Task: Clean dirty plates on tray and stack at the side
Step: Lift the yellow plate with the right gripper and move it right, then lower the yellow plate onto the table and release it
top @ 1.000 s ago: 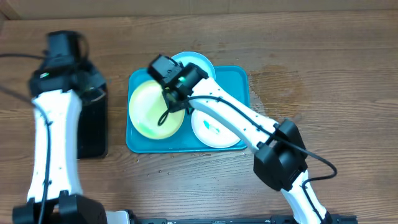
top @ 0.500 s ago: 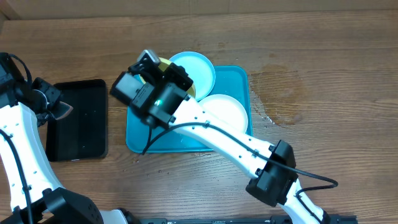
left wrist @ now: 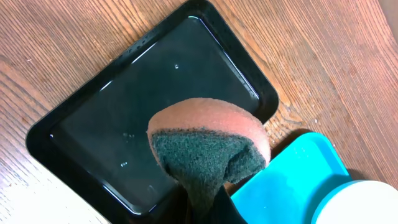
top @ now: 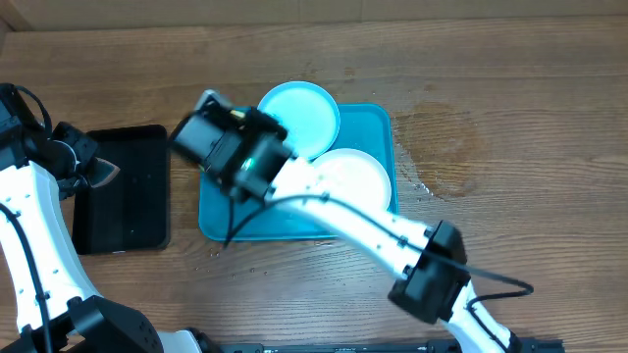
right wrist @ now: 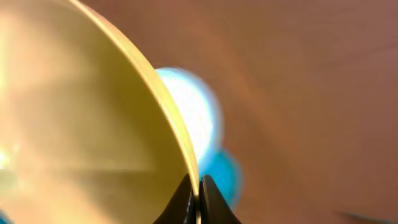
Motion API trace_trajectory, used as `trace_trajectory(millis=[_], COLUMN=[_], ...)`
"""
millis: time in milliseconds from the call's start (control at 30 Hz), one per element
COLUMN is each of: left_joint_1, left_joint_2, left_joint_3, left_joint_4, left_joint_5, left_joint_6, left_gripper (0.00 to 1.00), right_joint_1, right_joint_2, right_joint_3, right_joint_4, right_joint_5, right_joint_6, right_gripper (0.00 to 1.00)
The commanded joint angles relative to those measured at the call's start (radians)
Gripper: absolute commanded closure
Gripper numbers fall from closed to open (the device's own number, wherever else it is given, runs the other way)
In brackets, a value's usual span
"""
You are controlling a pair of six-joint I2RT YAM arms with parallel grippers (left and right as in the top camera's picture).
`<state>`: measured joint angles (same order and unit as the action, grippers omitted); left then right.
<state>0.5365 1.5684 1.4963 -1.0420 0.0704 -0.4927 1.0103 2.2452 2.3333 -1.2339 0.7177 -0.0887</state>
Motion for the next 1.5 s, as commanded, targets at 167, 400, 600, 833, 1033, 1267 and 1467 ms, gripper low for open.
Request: trace_trajectory(millis=[167, 400, 600, 833, 1033, 1267, 1467], left_joint_1=[0.0, 0.0, 0.0, 0.0, 0.0, 0.0, 0.0], left_joint_2=[0.002, 0.002, 0.002, 0.002, 0.002, 0.002, 0.002], left_joint_3=[0.006, 0.006, 0.006, 0.006, 0.006, 0.006, 0.006], left_joint_4=[0.002, 0.003, 0.012, 0.015, 0.018, 0.019, 0.018], left_joint_5=[0.043, 0.043, 0.048, 0.058, 0.058, 0.058, 0.058], left_joint_6=[-0.009, -0.009, -0.009, -0.009, -0.009, -0.009, -0.009], left_gripper=[0.96, 0.96, 0.96, 0.96, 0.96, 0.96, 0.96], right_joint_1=[-0.255, -0.642, -0.914, -1.143, -1.239, -1.257, -1.212], right_joint_2=[-0.118, -0.166, -0.155, -0.155, -0.155, -0.155, -0.155], right_joint_3=[0.025, 0.014, -0.143, -0.435, -0.583, -0.622, -0.622], right_joint_4=[-0.113, -0.276, -0.387, -0.265, -0.135, 0.006, 0.083], right_joint_5=[-0.386, -0.84, -0.842, -0.843, -0.843, -0.845, -1.108], right_joint_6=[0.306, 0.294, 0.201, 0.185, 0.185, 0.18, 0.074], right_gripper=[0.96, 0.96, 0.96, 0.96, 0.96, 0.76, 0.52])
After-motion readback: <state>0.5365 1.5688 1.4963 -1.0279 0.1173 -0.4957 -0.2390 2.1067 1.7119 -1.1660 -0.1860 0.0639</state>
